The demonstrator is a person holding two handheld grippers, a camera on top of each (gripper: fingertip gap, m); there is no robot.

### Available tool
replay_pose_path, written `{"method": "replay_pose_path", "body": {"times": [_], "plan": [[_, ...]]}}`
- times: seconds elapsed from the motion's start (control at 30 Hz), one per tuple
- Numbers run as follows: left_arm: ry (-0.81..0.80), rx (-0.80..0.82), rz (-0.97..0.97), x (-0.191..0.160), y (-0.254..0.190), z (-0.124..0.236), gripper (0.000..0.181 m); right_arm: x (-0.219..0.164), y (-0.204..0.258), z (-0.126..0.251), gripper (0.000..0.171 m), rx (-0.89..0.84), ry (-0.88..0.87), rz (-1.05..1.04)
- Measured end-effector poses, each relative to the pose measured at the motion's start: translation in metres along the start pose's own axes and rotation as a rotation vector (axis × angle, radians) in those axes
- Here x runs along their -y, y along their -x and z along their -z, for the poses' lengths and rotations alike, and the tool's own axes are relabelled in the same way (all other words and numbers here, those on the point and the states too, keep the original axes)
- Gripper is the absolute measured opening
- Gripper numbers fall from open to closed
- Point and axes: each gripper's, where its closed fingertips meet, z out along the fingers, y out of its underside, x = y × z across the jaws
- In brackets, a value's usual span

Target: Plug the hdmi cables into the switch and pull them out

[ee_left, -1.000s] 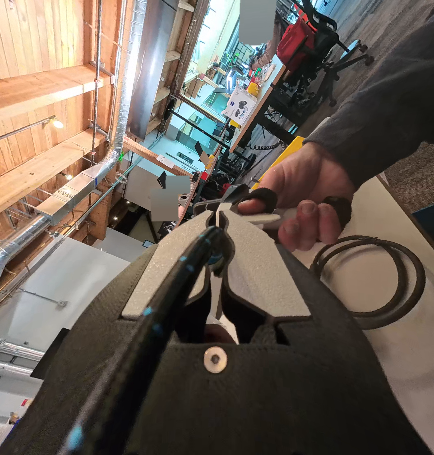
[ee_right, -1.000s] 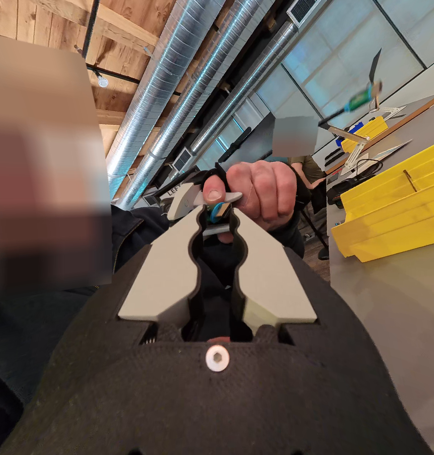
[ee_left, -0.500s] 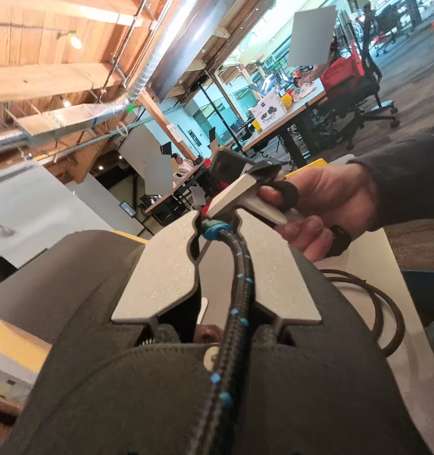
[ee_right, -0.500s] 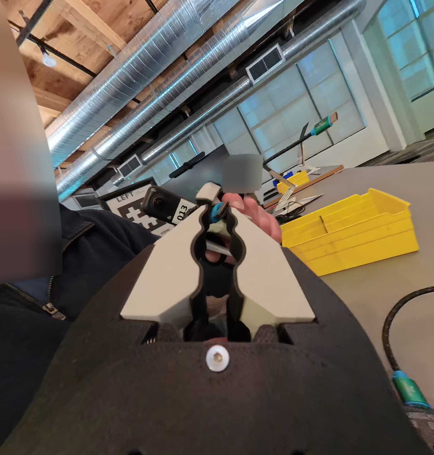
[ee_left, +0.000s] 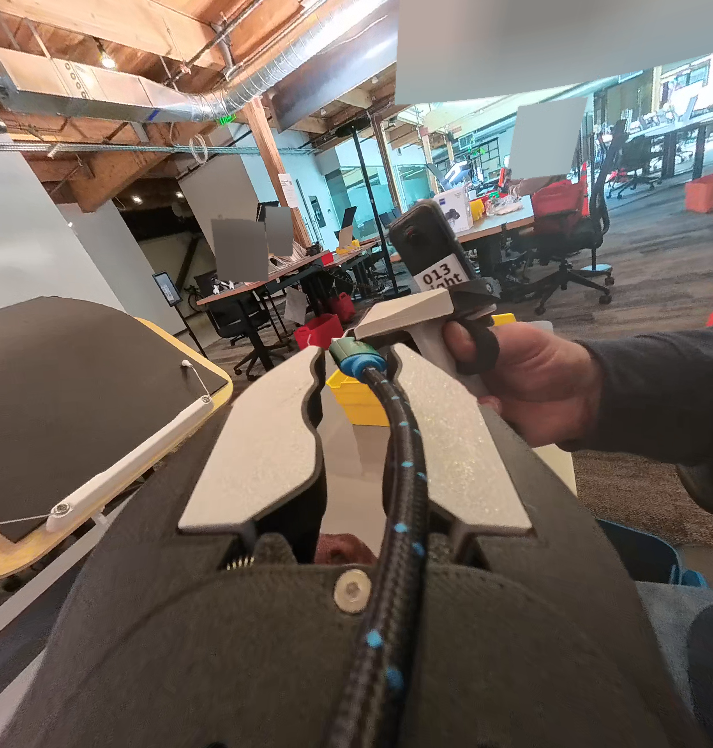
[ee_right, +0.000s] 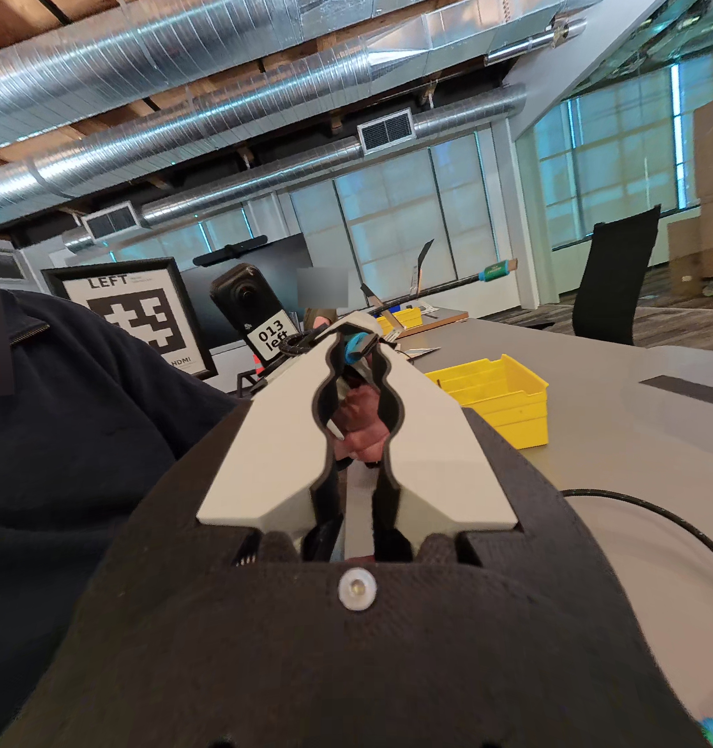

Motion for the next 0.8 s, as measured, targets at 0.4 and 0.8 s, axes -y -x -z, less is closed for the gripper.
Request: {"method": "replay_pose_path", "body": {"times": [0.4,0.8], "plan": [[-0.034,0.054,-0.036,0.0052,0.0061,0.0027,0.026,0.0006,-0.0009,-0.0058,0.012,-0.080,-0.026,0.072],[-0.017,0.034,-0.097,0.0046,0.0057,0.0035,0.022,-0.0013,-0.0002,-0.0066,0.012,-0.082,-0.017,0.091]]}}
